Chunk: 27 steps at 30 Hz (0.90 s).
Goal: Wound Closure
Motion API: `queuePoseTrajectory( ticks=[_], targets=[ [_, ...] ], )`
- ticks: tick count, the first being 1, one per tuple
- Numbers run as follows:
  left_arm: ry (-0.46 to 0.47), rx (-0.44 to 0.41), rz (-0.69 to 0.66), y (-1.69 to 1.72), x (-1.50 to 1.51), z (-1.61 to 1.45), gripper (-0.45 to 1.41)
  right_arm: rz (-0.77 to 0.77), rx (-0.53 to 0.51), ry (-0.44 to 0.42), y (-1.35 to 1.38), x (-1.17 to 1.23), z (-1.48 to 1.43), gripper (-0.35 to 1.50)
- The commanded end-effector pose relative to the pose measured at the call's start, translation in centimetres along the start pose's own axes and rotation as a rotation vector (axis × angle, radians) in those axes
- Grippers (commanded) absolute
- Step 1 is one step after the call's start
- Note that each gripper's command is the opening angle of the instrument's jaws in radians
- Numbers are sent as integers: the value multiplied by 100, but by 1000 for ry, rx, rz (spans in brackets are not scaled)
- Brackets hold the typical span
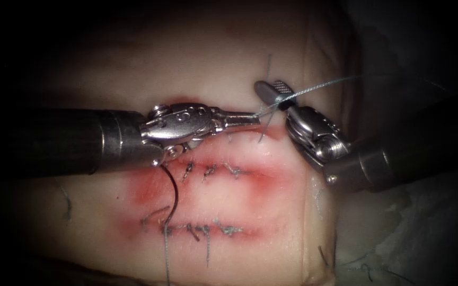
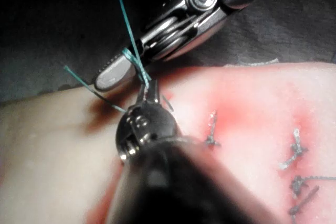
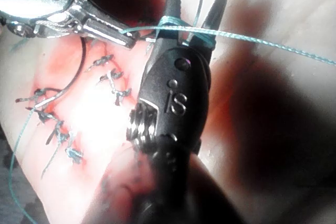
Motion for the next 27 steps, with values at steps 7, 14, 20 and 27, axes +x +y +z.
queuePoseTrajectory(
  ticks=[7,14,20,27],
  targets=[
    [2,-8,5,4,1,13,-45,-21,-48,22,10,13,14,61],
    [11,-12,18,3,7,15,-45,-35,-65,28,13,20,15,59],
    [11,-13,18,3,7,15,-45,-57,-106,28,16,21,20,49],
    [14,-13,18,3,6,14,-45,-73,-209,32,17,21,21,-35]
  ],
)
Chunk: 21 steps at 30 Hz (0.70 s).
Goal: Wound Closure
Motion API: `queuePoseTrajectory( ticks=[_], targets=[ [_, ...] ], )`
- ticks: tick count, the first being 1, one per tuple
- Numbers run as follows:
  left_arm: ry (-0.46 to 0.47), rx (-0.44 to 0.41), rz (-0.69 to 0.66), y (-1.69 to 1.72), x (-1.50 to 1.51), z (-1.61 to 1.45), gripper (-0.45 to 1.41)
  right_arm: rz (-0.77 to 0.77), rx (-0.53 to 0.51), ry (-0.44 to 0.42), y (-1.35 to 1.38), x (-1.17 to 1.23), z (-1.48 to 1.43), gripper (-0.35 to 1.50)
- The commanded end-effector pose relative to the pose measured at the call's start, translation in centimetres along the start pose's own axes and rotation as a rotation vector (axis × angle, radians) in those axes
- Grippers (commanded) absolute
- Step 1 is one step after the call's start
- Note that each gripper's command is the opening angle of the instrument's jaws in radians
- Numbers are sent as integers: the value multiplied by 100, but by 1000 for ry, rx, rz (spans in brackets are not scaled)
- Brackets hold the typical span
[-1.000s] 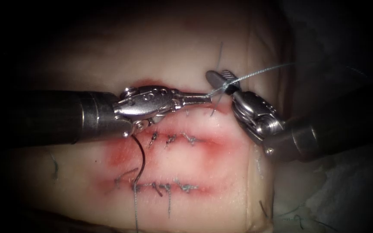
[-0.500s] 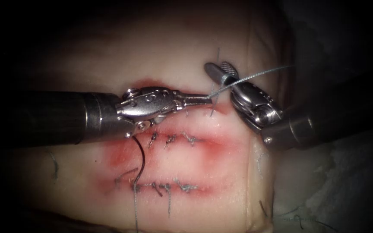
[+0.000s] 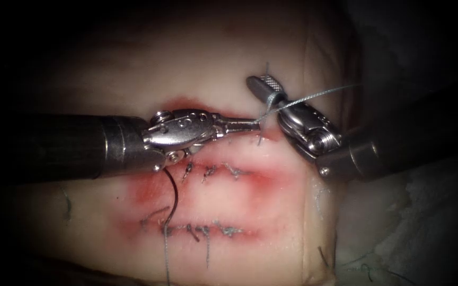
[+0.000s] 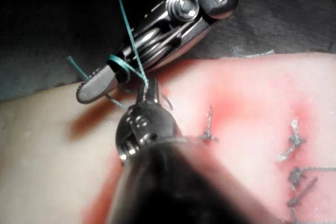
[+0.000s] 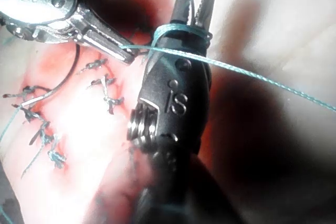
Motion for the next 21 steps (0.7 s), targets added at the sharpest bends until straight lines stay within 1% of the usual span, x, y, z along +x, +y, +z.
queuePoseTrajectory(
  ticks=[1,5,9,11,13,14,15,16,17,18,21],
  targets=[
    [-2,1,2,5,-3,7,-45,-1,-13,8,2,4,2,-35],
    [5,-5,-21,10,-5,4,-45,0,-37,26,5,4,-3,-35],
    [21,-55,-60,27,-9,-5,-45,-4,-78,53,14,3,-15,-35],
    [28,-83,-75,53,-22,-11,-45,-23,-123,82,21,4,-29,-35],
    [25,-98,-101,74,-34,-12,-45,-28,-174,113,24,6,-38,-35],
    [24,-104,-112,91,-41,-10,-45,-35,-212,135,26,7,-44,-35],
    [22,-109,-125,102,-43,-7,-45,-41,-236,151,27,9,-49,-35],
    [22,-109,-125,102,-43,-7,-45,-41,-236,151,27,9,-49,-35],
    [26,-117,-129,110,-44,-5,-45,-45,-254,163,27,9,-52,-35],
    [42,-125,-128,127,-45,-3,-45,-56,-294,188,26,12,-59,-35],
    [60,-136,-123,150,-50,-2,-45,-87,-343,230,23,18,-72,-35]
  ],
)
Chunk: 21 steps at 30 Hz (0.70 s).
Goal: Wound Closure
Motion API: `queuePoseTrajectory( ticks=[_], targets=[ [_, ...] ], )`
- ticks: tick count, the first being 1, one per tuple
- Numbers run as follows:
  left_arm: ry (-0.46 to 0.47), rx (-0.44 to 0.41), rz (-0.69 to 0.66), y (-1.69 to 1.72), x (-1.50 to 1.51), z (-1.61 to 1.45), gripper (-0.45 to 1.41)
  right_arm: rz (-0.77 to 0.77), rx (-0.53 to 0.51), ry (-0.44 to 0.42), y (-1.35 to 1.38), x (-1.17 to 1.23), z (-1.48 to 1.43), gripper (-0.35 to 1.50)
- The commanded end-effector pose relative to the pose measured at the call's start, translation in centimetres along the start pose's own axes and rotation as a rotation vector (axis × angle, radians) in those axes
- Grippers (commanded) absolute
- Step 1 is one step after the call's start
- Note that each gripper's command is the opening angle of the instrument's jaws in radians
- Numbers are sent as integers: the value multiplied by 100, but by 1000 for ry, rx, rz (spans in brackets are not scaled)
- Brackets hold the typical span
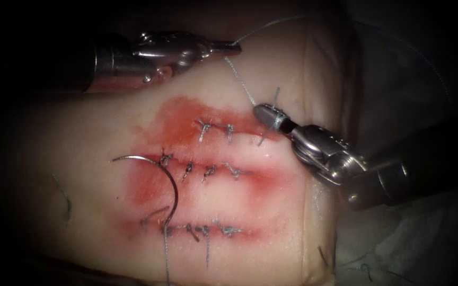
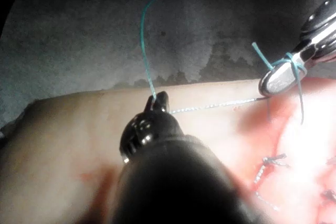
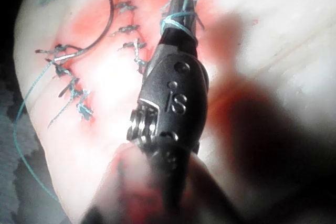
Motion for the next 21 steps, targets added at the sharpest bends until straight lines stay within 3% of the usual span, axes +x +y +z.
queuePoseTrajectory(
  ticks=[1,7,15,21],
  targets=[
    [0,-4,4,9,-7,10,-45,-10,-3,26,3,10,-3,-35],
    [63,-54,27,39,-19,30,-45,-68,-16,73,11,17,-9,-35],
    [63,-87,25,55,-24,68,-45,-217,-68,117,21,20,-19,-35],
    [64,-94,100,70,-31,96,-45,-245,-101,137,28,37,-2,-35]
  ],
)
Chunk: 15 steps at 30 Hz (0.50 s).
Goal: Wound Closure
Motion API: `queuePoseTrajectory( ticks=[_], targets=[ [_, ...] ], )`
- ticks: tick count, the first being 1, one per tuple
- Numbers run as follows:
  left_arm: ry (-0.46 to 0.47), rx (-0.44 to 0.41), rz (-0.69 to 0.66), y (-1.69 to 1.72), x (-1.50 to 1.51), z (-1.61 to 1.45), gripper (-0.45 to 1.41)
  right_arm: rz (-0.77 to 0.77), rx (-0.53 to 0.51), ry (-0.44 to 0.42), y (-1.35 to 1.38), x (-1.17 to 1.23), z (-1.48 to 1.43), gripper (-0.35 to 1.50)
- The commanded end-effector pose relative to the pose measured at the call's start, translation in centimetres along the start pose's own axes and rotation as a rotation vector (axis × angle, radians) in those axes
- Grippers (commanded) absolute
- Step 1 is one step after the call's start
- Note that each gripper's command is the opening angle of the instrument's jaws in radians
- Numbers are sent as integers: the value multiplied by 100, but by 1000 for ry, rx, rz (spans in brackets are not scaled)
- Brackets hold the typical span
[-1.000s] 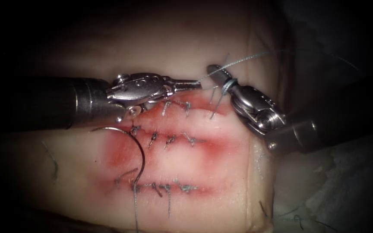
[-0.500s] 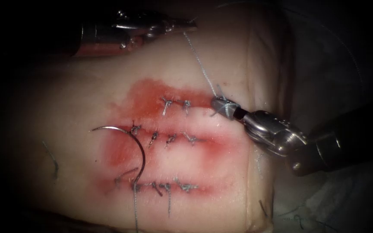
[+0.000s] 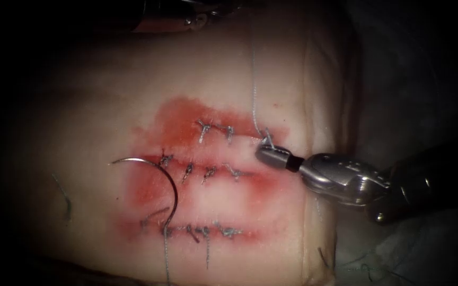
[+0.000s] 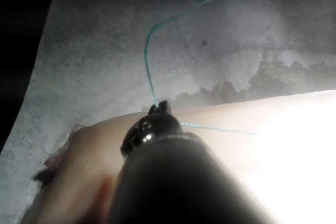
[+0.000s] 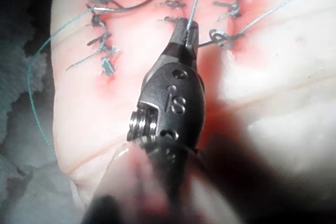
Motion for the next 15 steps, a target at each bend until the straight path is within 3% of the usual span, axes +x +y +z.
queuePoseTrajectory(
  ticks=[1,5,15],
  targets=[
    [-8,-3,12,7,-9,12,-45,-4,0,-4,3,10,14,-35],
    [4,19,137,24,-22,35,-45,-30,-26,7,3,24,22,-35],
    [8,-2,225,60,-52,78,-45,-60,-77,34,8,33,16,-35]
  ],
)
